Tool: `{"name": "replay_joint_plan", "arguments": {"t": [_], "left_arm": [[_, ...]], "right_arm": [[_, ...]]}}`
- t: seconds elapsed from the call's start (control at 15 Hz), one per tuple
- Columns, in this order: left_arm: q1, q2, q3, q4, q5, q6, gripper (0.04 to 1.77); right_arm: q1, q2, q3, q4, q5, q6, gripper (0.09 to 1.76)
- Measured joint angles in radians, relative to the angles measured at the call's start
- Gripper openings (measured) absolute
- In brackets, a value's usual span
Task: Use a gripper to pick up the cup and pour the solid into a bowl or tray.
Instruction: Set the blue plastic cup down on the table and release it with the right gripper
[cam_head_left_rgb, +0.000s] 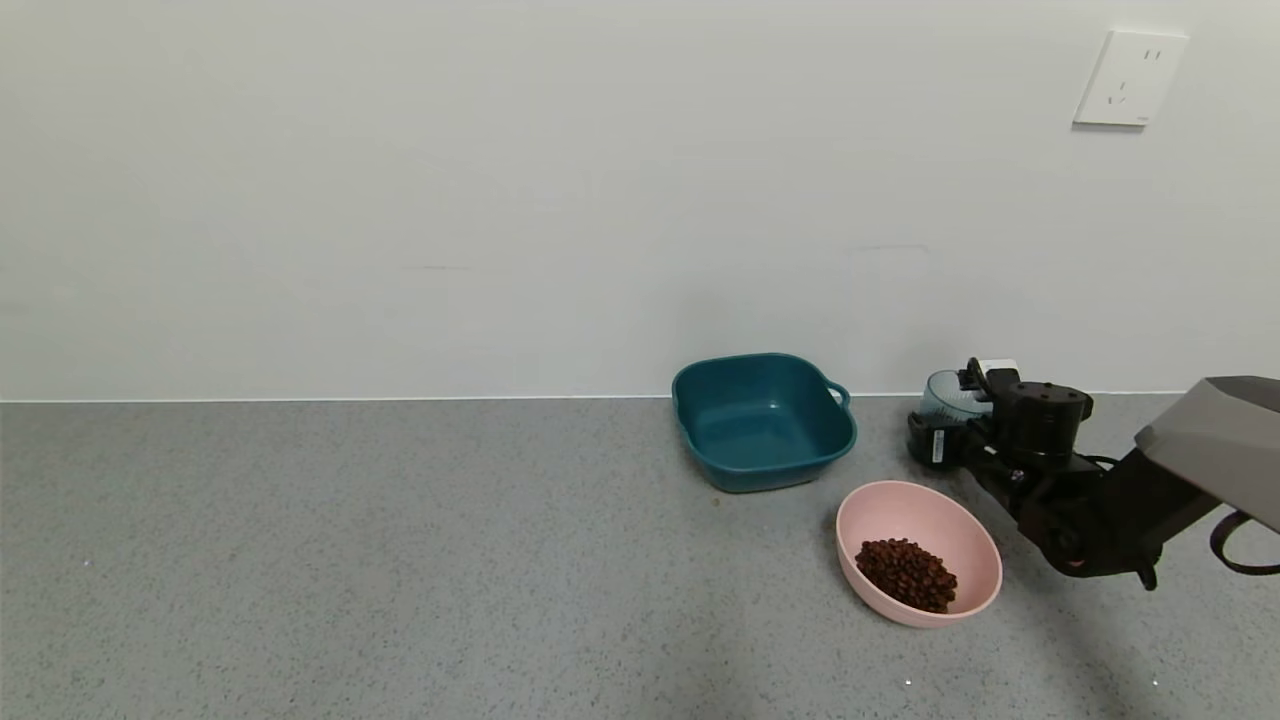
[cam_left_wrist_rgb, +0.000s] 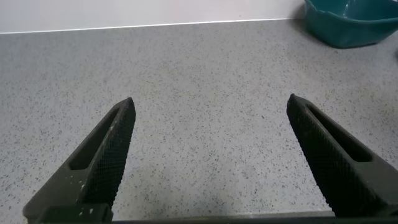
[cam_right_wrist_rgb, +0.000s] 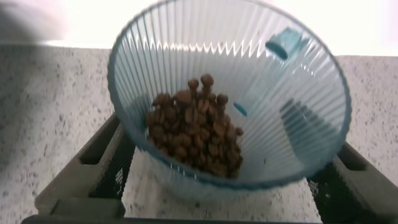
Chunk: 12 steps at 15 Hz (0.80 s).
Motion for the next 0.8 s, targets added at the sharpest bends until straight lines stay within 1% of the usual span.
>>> {"name": "replay_joint_plan", "arguments": {"t": [0.2,0.47,0.67,0.8], "left_arm": [[0.000,0.000,0.000,0.000,0.000,0.000,1.75],[0.000,0.000,0.000,0.000,0.000,0.000,1.75],[0.000,0.000,0.000,0.000,0.000,0.000,1.75],[0.000,0.000,0.000,0.000,0.000,0.000,1.75]], "right_arm": [[0.000,-0.035,0.024,0.033,0.010,0.001,1.66],[-0.010,-0.112,0.052,0.131,0.046,0.001,1.68],[-0.014,-0.207,0.097,0.187,0.064,-0.002,1.69],[-0.017,-0.291,0.121,0.266,0.073,-0.002,1.69]]}}
